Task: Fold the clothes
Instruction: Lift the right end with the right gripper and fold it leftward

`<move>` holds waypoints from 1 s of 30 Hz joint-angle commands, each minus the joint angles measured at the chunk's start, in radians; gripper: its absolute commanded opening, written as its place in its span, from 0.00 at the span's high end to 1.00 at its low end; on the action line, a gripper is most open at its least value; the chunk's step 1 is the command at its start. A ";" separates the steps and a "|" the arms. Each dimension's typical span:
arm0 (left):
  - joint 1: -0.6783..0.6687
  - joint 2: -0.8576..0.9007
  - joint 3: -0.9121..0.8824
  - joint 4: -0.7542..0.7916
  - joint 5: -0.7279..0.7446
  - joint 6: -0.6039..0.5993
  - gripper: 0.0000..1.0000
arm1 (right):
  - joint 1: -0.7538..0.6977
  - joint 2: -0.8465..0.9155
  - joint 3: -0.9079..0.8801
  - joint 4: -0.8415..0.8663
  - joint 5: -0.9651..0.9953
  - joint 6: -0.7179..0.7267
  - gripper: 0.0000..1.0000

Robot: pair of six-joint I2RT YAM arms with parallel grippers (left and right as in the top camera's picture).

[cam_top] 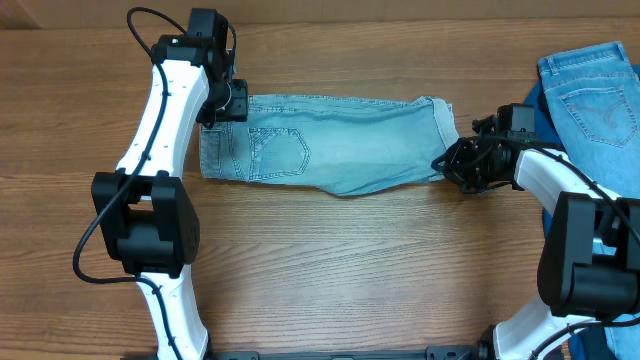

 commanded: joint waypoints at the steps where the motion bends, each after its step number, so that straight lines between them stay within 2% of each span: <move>1: -0.007 0.009 0.001 0.000 0.011 0.012 0.53 | 0.005 0.005 -0.006 0.012 -0.027 -0.022 0.91; 2: -0.007 0.009 0.001 0.000 0.011 0.012 0.53 | 0.005 0.005 -0.006 0.015 -0.027 -0.022 0.96; 5: -0.007 0.009 0.001 -0.001 0.011 0.013 0.52 | 0.003 0.005 -0.005 0.019 -0.007 -0.025 0.96; 7: -0.008 0.009 0.001 0.001 0.016 0.012 0.65 | 0.003 0.005 0.031 -0.030 0.074 -0.026 0.96; 8: -0.013 0.009 0.001 0.014 0.036 0.013 0.75 | 0.003 0.005 0.060 -0.058 0.113 -0.035 0.96; 10: -0.028 0.009 0.001 0.040 0.126 0.018 0.87 | 0.005 0.005 0.102 -0.089 0.150 -0.076 0.96; 12: -0.059 0.009 0.001 0.040 0.165 0.023 0.92 | 0.010 0.005 0.109 -0.089 0.180 -0.082 0.96; 19: -0.104 0.010 -0.092 0.054 0.114 0.004 0.91 | 0.011 0.005 0.111 -0.079 0.191 -0.235 0.96; 21: -0.105 0.010 -0.119 0.091 0.199 -0.015 0.96 | 0.017 0.005 0.111 -0.079 0.192 -0.243 0.96; 22: -0.108 0.010 -0.126 0.127 0.309 -0.015 0.96 | 0.026 0.005 0.111 -0.077 0.192 -0.244 0.96; 25: -0.145 0.010 -0.126 0.211 0.448 -0.089 0.96 | 0.060 0.005 0.111 -0.070 0.207 -0.269 0.96; 27: -0.217 0.010 -0.126 0.286 0.398 -0.158 0.96 | 0.102 0.005 0.112 -0.057 0.254 -0.273 0.96; 30: -0.341 0.028 -0.130 0.374 0.241 -0.254 0.96 | 0.150 0.005 0.132 -0.048 0.259 -0.289 0.96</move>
